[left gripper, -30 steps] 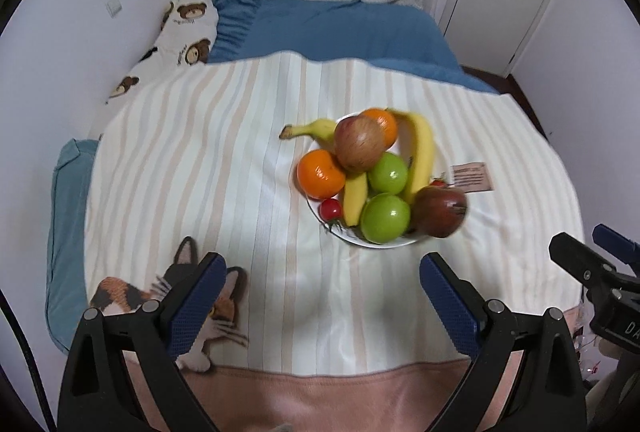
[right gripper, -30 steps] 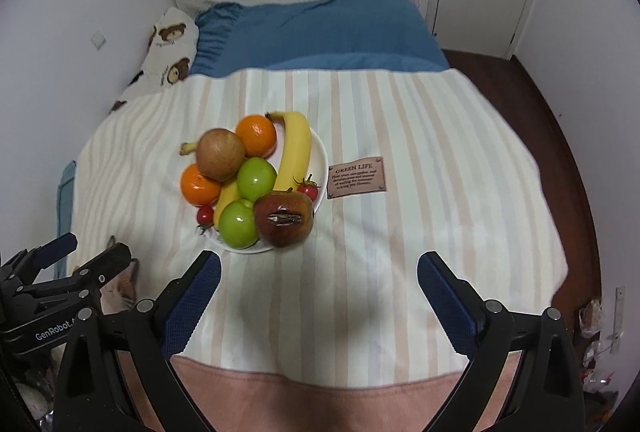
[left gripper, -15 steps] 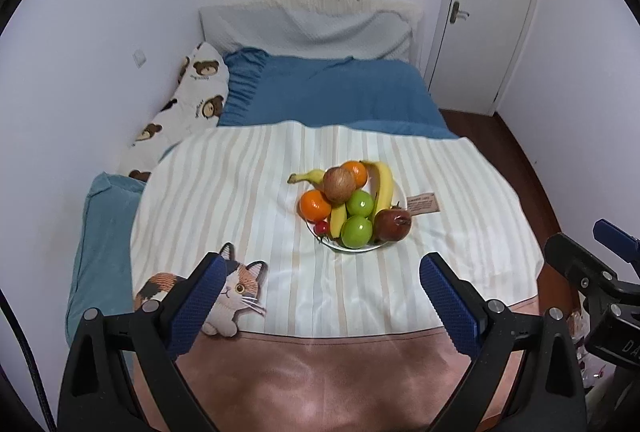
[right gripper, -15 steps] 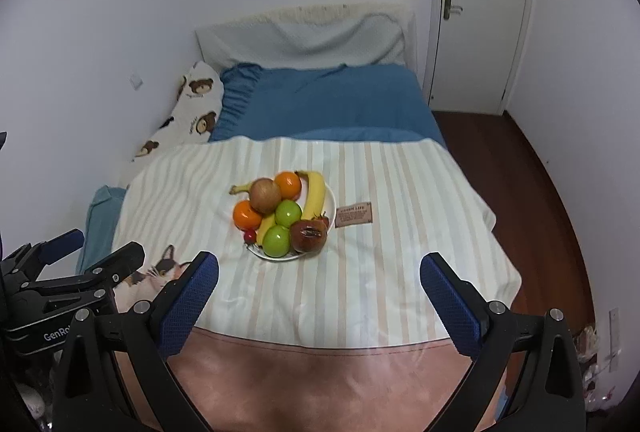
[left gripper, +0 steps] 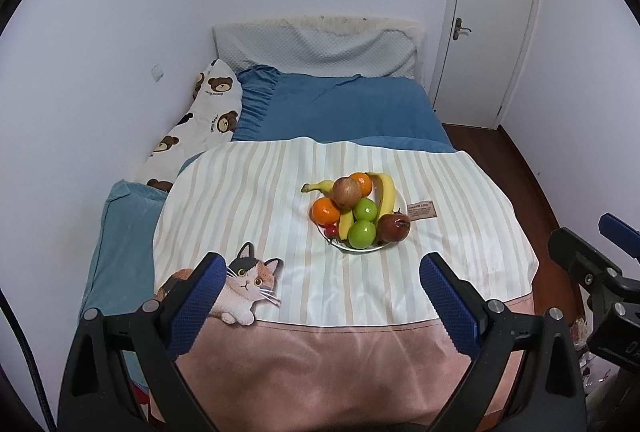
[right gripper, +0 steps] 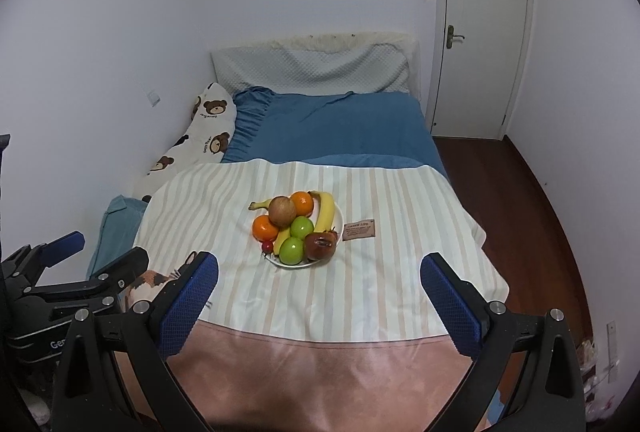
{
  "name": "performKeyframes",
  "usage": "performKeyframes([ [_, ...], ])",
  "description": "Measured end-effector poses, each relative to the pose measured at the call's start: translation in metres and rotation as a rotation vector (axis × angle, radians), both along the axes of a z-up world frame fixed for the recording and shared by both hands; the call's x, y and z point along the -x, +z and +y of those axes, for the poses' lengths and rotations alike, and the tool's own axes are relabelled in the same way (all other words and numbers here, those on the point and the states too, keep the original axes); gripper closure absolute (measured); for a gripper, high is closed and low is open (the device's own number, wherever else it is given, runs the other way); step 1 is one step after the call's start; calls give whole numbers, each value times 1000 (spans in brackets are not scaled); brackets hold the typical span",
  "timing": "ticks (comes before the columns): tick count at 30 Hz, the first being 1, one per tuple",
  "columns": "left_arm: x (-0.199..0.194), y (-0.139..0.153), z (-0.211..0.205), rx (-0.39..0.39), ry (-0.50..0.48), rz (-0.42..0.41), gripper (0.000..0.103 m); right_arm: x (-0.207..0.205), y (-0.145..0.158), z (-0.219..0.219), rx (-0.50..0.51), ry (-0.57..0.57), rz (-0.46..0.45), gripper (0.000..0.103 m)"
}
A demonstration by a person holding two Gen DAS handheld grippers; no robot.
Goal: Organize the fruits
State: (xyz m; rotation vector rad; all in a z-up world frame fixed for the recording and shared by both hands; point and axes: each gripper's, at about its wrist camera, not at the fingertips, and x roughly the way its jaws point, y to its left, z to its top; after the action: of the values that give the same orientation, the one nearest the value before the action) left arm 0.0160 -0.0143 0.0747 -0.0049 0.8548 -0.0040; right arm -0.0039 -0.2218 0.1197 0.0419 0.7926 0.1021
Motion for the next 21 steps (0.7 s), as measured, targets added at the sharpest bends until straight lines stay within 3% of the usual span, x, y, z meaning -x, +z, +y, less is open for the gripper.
performKeyframes([
  [21,-98,-84,3,-41,64,64,0,-109,-112,-10,12,-40,80,0],
])
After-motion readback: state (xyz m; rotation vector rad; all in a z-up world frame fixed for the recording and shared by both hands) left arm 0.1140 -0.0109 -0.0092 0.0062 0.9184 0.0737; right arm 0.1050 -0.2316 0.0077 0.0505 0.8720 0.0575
